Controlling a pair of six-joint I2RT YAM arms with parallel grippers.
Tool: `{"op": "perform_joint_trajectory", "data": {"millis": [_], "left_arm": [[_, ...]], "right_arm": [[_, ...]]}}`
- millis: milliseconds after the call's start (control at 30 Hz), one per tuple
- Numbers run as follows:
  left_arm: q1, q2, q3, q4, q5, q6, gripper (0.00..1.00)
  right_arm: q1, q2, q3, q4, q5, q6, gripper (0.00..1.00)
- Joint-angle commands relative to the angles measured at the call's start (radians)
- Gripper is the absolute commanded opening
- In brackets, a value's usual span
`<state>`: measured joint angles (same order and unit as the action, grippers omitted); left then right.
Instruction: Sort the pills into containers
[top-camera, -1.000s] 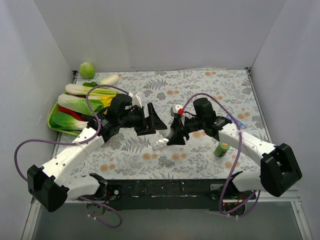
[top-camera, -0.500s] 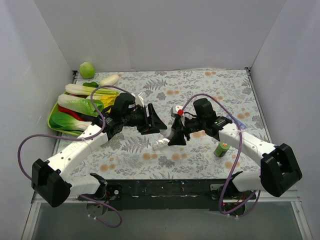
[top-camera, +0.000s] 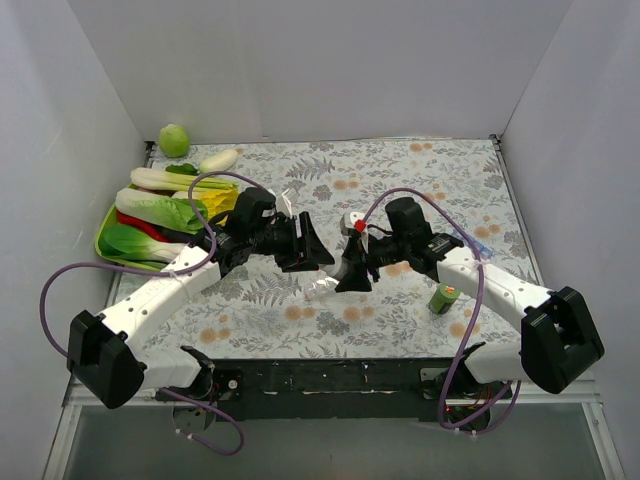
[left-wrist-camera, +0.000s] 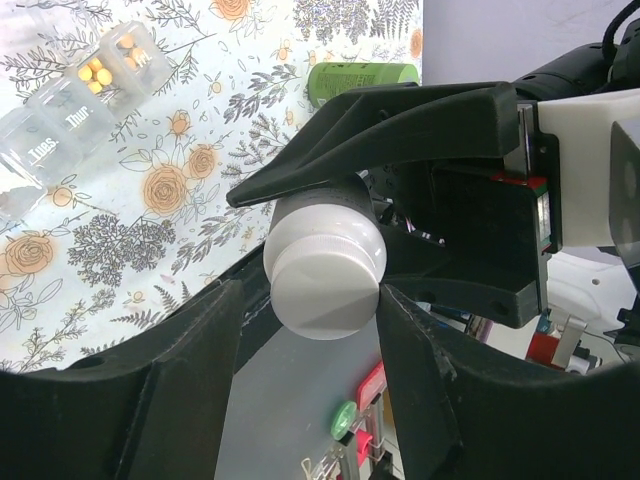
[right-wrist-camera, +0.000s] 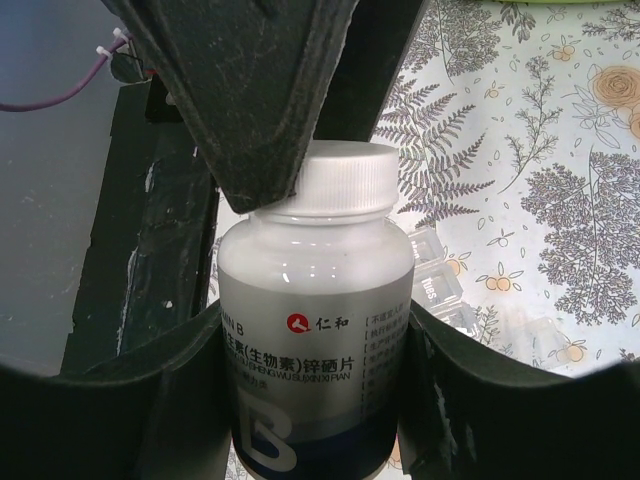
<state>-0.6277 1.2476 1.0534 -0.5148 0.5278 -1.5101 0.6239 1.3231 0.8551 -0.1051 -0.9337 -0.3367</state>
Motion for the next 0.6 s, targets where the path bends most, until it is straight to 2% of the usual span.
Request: {"op": "perform_joint_trajectory", "data": {"millis": [0, 133, 233, 267, 333, 400, 433, 567], "left_arm": [[-0.001, -0.001, 0.019, -0.027, -0.003, 0.034, 0.54], [-0.001, 0.006, 0.017, -0.010, 0.008, 0.030, 0.52], [-0.001, 0.015, 0.014, 0.005, 0.034, 0.036, 0.45], [-0.001, 0.016, 0.011, 0.015, 0.041, 0.048, 0.42], [-0.001, 0.021, 0.000, 0.035, 0.092, 0.076, 0.24], [-0.001, 0.024, -0.001, 0.053, 0.168, 0.180, 0.08], [-0.001, 0.026, -0.001, 0.055, 0.188, 0.223, 0.05], [-0.006, -0.010, -0.004, -0.029, 0.310, 0.554, 0.04]], "right_arm": [[0.005, -0.015, 0.048, 0.036, -0.031, -0.001, 0.01], [0.005, -0.015, 0.047, 0.036, -0.031, 0.001, 0.01], [0.005, -0.013, 0.047, 0.036, -0.033, 0.001, 0.01], [0.005, -0.013, 0.047, 0.036, -0.037, 0.002, 0.01], [0.005, -0.013, 0.047, 0.038, -0.046, 0.007, 0.01], [0.004, -0.009, 0.044, 0.039, -0.073, 0.016, 0.01], [0.005, -0.007, 0.042, 0.044, -0.086, 0.033, 0.01], [0.004, 0.011, 0.029, 0.076, -0.239, 0.106, 0.01]]}}
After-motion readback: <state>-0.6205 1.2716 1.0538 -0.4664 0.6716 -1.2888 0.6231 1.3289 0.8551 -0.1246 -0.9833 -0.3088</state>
